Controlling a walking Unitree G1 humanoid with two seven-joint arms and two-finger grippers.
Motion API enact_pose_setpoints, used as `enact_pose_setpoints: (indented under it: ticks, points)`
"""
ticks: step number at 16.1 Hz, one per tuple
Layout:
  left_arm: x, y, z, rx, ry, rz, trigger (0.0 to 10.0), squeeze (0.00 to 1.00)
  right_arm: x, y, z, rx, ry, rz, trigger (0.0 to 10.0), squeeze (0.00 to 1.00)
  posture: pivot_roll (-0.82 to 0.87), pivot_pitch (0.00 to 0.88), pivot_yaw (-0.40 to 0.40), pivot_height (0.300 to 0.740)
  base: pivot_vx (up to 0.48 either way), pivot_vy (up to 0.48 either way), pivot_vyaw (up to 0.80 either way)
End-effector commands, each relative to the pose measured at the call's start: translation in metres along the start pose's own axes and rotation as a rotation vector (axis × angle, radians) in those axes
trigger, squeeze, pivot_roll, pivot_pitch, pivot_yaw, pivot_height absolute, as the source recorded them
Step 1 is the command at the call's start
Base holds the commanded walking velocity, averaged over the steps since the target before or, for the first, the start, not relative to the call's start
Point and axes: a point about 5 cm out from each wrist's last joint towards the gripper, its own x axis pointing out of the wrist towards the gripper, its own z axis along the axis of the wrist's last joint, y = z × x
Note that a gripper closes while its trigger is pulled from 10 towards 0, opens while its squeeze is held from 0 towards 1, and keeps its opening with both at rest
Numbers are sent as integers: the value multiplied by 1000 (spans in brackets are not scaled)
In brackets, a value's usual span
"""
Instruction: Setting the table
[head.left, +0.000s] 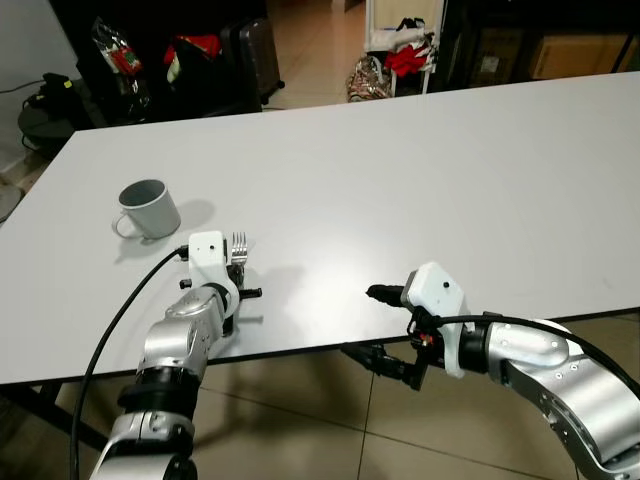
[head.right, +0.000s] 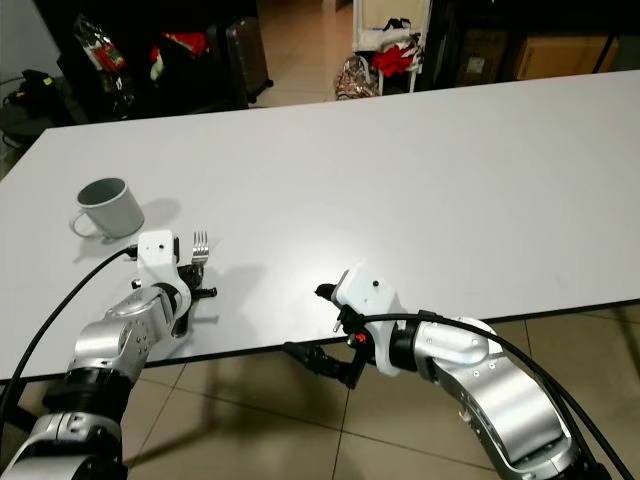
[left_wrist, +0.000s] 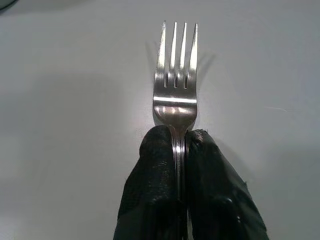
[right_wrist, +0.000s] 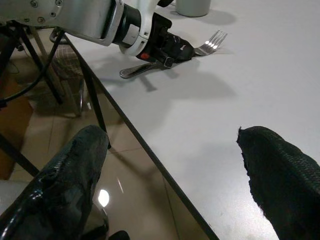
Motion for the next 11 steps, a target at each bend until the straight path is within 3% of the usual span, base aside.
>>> enact_pose_setpoints:
  ticks: [1,4,9,11]
  points:
    - [-4,19,-19,-4,71,83,0,0,1,-1,2,-22,0,6,10000,0,-80,0,126,740,0,0,0]
    - [-12,44,-14,28,29,115,0,0,1,0,3,-24,-6,6,10000,0,-78,0,123,740,0,0,0]
    - [-26,101,-4,87,12,183,0,0,10,2,9,-36,-31,24,10000,0,-74,0,107,740,0,0,0]
    - [-26,111,2,97,0,181,0,0,14,4,12,-39,-41,43,10000,0,-71,0,102,740,0,0,0]
